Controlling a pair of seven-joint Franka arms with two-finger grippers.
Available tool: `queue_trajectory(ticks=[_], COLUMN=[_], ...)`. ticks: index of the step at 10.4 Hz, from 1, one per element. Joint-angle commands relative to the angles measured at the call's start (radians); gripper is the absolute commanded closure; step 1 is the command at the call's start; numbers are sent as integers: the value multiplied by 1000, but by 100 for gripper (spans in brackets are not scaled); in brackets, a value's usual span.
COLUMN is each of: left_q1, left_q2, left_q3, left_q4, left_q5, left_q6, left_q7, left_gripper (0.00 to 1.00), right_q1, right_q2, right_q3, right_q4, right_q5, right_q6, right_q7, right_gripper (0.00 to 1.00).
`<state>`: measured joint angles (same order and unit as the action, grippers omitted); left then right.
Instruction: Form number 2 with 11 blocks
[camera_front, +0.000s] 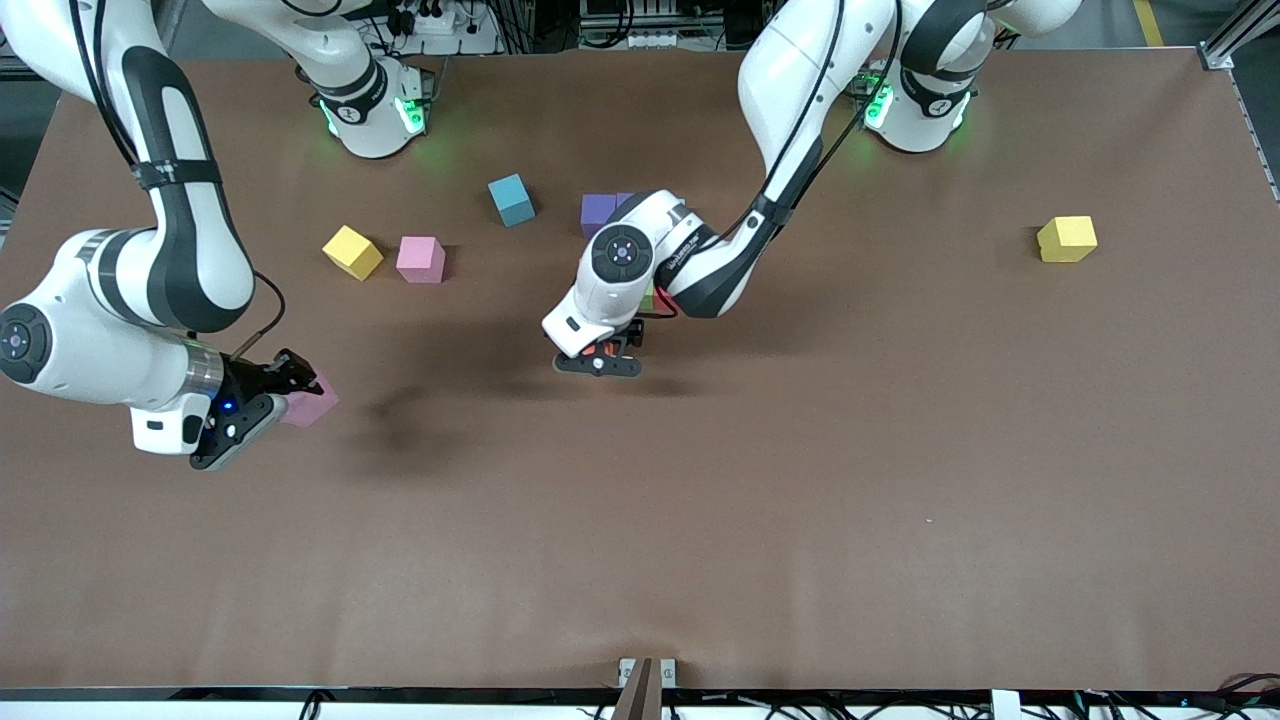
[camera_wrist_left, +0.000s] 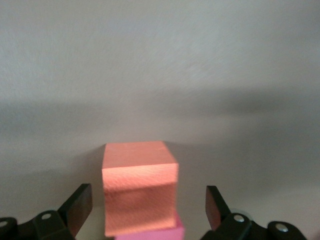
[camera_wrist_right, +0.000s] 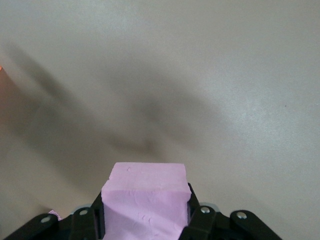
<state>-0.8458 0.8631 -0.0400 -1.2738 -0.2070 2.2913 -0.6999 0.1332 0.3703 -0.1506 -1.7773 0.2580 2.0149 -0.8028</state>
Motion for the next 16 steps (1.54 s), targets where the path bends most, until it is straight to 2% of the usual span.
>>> queue_trajectory(ticks=[1,4,6,8,11,13,15,16], left_q1=[-3,16,80,163,310,401,451,518], left_q2=[-157,-301,-395,-543,-754,-828,-851,-881], left_q3=[70,207,219,212,213,213,213,213], left_q4=[-45,-55,-108,-290,-606,-747,-837,-898], left_q5=[-29,-15,20,145,155,196,273,302], left_q6=[-91,-358,-435,-432,-305,-273,-271,-253], left_q7=[11,34,92,191,438,540,563,568], left_gripper=[0,0,0,0,0,0,0,0], right_q1=[19,130,225,304,410,469,522,561], right_q2=[-16,2,47,119,241,306,323,329], right_q3=[22,32,32,32,32,34,65,68], right_q4=[-8,-7,48,145,306,367,366,366], right_q5=[9,9,9,4,4,6,6,4], right_q6=[-9,43,44,45,66,141,229,244], right_q7=[54,59,68,51,51,47,47,45], right_gripper=[76,76,76,75,75,77,97,100])
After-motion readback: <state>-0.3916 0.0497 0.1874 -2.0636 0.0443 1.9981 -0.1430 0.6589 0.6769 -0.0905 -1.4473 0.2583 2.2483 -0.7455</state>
